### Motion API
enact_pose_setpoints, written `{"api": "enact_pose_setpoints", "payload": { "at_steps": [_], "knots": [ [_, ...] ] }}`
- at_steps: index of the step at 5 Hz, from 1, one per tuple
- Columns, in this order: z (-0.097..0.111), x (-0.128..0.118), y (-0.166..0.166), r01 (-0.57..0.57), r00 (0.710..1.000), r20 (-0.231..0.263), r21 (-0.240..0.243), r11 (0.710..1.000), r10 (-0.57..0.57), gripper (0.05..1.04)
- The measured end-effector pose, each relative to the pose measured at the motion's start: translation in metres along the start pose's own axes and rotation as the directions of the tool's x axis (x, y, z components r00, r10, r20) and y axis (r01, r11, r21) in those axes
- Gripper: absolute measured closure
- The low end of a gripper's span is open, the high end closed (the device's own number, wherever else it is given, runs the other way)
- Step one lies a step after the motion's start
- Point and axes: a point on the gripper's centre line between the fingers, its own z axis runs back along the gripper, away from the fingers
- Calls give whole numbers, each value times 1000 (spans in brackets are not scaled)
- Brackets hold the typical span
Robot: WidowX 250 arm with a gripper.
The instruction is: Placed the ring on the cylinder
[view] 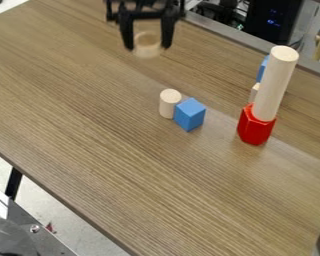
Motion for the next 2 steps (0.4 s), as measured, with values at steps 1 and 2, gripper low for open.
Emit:
{"api": "enact_pose_setpoints", "payload": {
  "at_steps": [1,2],
  "knots": [
    [27,-11,-16,26,1000,8,-57,998,-26,330],
    [49,-29,-38,98,995,18,-87,991,-97,330]
  ]
}}
